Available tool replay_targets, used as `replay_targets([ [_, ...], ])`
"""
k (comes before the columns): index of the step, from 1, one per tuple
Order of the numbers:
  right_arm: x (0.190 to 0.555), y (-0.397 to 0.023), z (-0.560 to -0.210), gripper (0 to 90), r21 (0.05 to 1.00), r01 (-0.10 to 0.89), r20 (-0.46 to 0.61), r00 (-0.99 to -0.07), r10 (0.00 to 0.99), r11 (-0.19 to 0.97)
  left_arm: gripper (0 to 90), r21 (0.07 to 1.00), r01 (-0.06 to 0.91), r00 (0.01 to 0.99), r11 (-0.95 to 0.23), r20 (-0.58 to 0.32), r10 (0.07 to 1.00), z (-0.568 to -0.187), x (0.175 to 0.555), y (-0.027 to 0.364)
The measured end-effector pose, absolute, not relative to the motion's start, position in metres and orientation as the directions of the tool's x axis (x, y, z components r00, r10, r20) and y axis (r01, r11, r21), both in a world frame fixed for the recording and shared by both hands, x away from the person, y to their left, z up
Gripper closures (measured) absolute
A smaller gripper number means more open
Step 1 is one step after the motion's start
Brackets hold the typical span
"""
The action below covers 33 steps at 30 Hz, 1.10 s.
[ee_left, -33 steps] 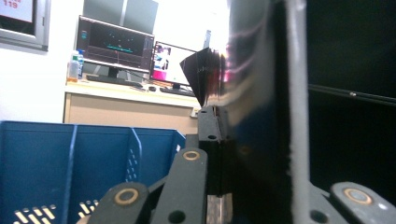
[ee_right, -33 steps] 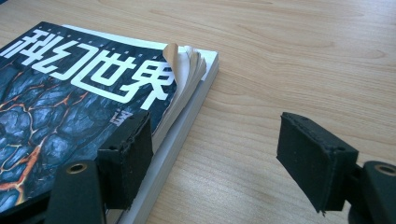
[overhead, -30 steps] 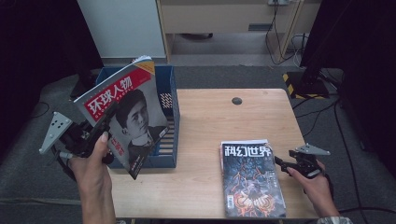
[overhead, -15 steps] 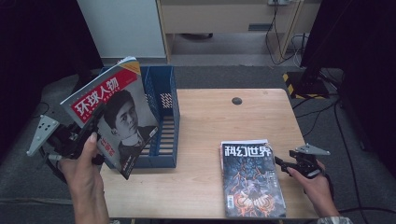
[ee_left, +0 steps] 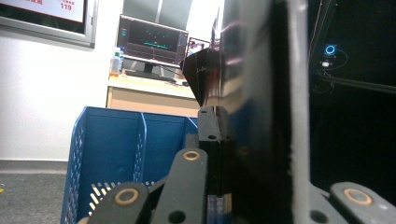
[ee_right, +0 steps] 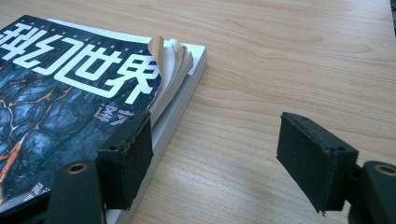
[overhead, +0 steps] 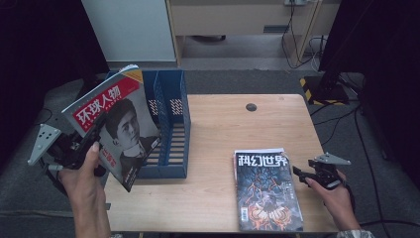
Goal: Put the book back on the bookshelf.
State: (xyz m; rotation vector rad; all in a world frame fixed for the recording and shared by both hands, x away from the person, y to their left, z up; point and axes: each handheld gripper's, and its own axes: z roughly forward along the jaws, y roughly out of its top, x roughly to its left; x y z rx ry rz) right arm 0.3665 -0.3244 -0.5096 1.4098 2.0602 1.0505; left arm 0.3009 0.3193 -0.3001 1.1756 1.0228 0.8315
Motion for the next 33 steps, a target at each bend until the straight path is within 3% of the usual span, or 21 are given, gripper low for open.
replay_targets([
  [20,0.366,-0.327,-0.51,27.0,0.783,0.594,0.069,-0.382,0.922,0.188,86.6,0.978,-0.082,0.29,0.191,-0.16,0.944,-0.288,0.284,0.348],
  [33,0.365,-0.323,-0.51,27.0,0.781,0.591,0.054,-0.388,0.92,0.203,86.6,0.986,-0.076,0.214,0.145,-0.126,0.969,-0.291,0.28,0.379],
])
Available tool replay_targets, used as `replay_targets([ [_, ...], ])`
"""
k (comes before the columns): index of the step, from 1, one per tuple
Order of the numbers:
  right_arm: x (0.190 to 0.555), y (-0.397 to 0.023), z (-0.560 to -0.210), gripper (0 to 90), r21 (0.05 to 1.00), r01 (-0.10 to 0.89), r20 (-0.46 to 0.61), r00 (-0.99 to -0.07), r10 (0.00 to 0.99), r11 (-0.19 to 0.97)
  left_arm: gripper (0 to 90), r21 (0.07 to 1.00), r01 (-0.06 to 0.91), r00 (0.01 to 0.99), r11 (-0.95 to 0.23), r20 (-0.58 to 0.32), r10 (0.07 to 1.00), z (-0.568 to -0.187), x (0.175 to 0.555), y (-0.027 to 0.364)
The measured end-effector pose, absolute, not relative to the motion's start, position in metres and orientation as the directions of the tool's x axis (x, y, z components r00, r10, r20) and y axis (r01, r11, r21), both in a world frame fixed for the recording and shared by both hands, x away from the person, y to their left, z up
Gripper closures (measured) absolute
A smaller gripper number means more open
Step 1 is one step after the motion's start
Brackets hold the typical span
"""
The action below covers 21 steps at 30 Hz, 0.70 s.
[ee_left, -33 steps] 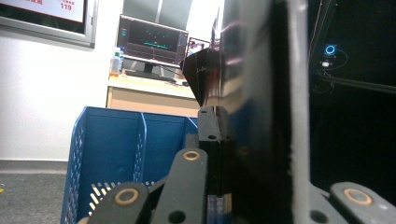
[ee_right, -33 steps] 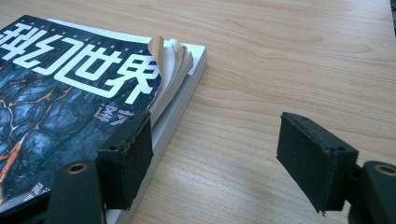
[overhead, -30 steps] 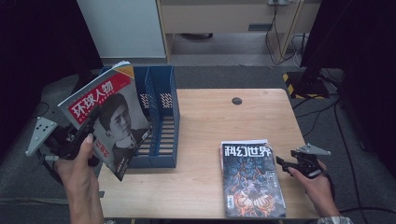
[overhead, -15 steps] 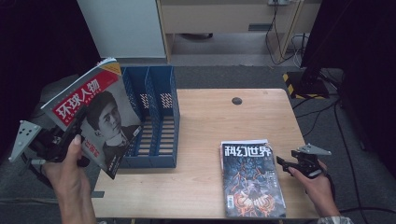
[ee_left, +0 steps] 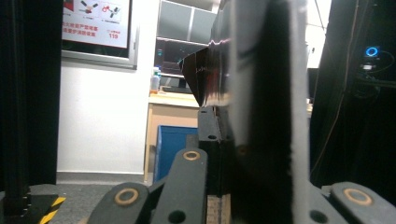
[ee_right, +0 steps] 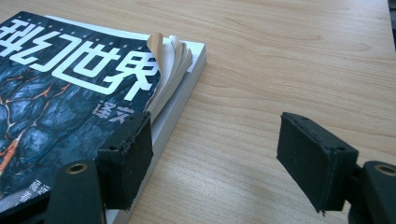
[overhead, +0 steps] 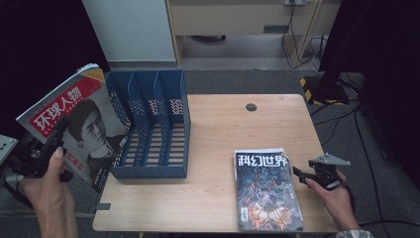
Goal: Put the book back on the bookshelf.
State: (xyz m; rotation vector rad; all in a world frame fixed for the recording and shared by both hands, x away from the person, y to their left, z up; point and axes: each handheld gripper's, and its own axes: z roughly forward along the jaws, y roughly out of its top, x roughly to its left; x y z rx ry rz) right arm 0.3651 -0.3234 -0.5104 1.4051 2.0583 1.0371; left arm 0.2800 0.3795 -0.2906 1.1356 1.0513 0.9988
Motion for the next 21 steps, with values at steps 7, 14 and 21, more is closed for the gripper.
replay_targets([
  [7,0.365,-0.326,-0.51,27.0,0.783,0.591,0.057,-0.382,0.922,0.196,86.6,0.99,-0.069,0.188,0.121,-0.107,0.976,-0.292,0.309,0.373],
  [14,0.365,-0.326,-0.51,27.0,0.779,0.596,0.061,-0.38,0.923,0.194,86.6,0.993,-0.043,0.185,0.106,-0.096,0.978,-0.3,0.325,0.37],
  [21,0.365,-0.326,-0.51,27.0,0.78,0.594,0.058,-0.382,0.922,0.197,86.6,0.992,-0.024,0.179,0.121,-0.115,0.977,-0.309,0.338,0.372],
])
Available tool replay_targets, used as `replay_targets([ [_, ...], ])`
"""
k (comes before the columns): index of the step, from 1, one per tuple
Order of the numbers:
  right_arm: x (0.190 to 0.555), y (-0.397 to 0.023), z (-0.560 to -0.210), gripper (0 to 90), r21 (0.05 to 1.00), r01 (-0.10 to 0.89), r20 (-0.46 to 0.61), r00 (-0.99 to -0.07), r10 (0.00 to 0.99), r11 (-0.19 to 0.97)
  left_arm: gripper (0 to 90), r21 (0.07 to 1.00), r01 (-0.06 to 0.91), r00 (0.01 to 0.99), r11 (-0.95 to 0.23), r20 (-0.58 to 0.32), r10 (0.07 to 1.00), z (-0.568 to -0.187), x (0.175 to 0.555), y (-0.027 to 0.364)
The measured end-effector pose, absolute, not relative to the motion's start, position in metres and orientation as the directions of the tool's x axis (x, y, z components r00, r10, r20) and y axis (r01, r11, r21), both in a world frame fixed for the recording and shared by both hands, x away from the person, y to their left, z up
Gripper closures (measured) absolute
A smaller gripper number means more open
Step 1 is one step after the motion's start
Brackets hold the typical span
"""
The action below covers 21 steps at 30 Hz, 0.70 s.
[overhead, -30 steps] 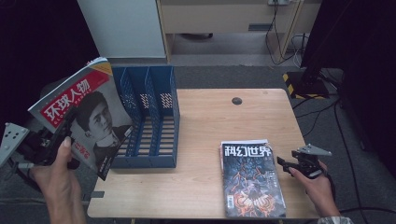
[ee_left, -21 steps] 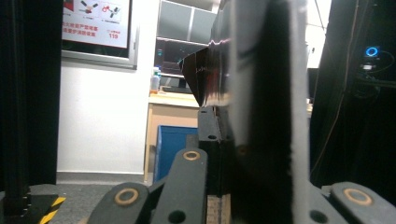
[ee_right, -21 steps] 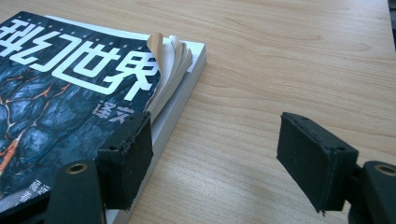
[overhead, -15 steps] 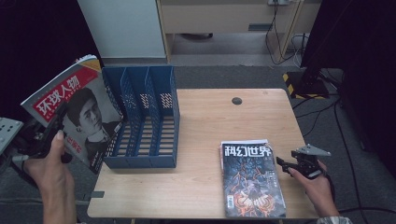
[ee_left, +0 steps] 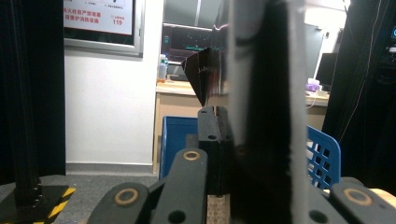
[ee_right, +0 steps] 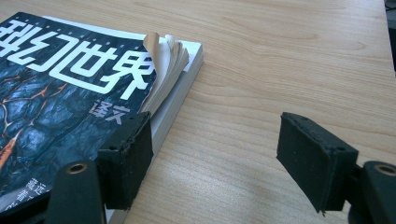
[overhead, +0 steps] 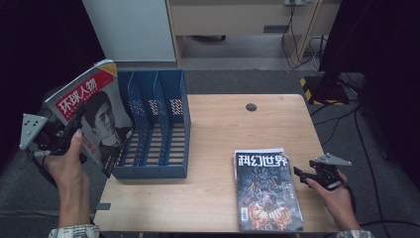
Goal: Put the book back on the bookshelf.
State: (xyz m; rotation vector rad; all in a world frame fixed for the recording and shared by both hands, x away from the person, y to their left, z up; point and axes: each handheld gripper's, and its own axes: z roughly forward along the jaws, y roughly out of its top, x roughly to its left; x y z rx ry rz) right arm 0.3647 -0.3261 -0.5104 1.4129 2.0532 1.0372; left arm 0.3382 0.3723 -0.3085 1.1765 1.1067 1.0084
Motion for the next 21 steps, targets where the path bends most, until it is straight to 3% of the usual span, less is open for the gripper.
replay_targets([
  [21,0.365,-0.328,-0.511,27.0,0.78,0.594,0.055,-0.377,0.925,0.195,86.6,0.993,-0.015,0.17,0.12,-0.116,0.979,-0.323,0.373,0.373],
])
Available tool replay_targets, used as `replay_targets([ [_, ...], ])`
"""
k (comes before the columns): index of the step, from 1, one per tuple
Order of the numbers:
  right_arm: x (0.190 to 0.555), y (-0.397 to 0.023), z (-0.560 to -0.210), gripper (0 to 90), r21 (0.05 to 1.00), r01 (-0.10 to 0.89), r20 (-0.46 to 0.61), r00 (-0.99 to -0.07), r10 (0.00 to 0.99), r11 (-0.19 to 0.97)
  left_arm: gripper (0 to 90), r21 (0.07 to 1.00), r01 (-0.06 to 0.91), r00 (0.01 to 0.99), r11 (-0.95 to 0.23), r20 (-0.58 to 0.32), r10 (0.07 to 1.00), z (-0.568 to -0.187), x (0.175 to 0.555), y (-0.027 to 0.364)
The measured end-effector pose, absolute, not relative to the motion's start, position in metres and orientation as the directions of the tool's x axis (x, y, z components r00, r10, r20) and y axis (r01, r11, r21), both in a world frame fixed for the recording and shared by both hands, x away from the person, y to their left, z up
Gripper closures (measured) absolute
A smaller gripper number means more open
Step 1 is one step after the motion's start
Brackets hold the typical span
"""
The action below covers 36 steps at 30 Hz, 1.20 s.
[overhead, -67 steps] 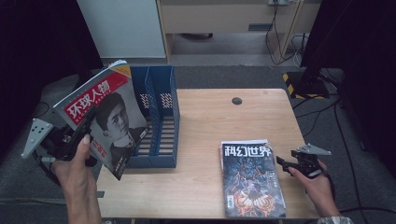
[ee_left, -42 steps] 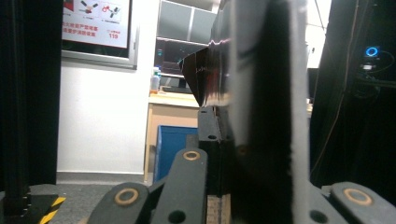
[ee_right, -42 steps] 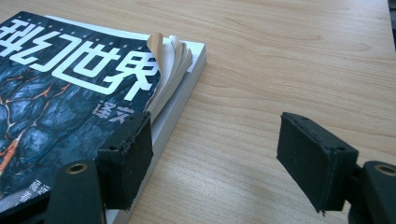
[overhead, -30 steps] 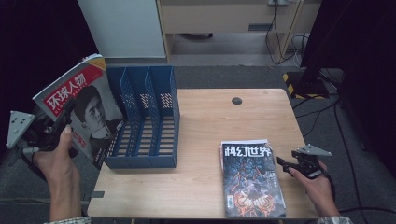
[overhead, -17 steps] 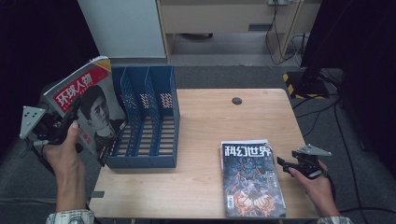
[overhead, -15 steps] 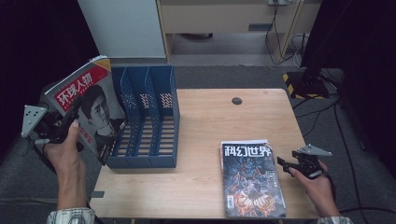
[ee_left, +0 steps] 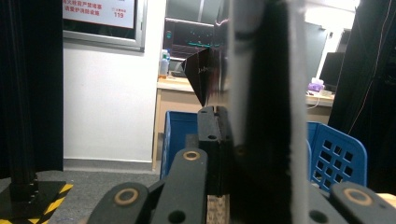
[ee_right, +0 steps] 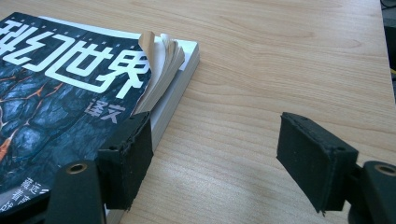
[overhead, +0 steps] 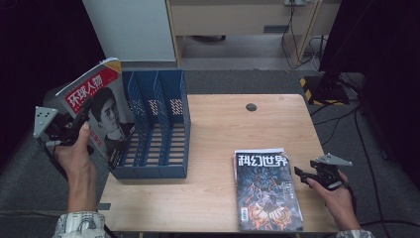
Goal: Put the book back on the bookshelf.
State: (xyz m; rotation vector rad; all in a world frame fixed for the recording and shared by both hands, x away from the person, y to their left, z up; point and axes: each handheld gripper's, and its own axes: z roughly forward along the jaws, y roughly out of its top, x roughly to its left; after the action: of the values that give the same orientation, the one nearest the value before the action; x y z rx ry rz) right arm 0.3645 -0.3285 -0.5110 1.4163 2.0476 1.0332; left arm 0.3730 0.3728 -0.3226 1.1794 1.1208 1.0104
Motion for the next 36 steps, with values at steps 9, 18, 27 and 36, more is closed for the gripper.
replay_targets([
  [9,0.364,-0.328,-0.511,27.0,0.779,0.597,0.056,-0.371,0.927,0.192,86.6,0.994,-0.013,0.178,0.109,-0.105,0.978,-0.334,0.392,0.371],
  [18,0.364,-0.33,-0.512,27.0,0.777,0.6,0.056,-0.366,0.929,0.19,86.5,0.988,-0.012,0.194,0.155,-0.15,0.97,-0.353,0.406,0.373],
  [27,0.364,-0.33,-0.512,27.0,0.775,0.602,0.056,-0.364,0.93,0.19,86.1,0.987,-0.028,0.2,0.158,-0.149,0.968,-0.363,0.407,0.374],
  [36,0.363,-0.329,-0.512,27.0,0.777,0.601,0.063,-0.368,0.928,0.185,85.9,0.989,-0.007,0.172,0.15,-0.146,0.974,-0.374,0.409,0.377],
])
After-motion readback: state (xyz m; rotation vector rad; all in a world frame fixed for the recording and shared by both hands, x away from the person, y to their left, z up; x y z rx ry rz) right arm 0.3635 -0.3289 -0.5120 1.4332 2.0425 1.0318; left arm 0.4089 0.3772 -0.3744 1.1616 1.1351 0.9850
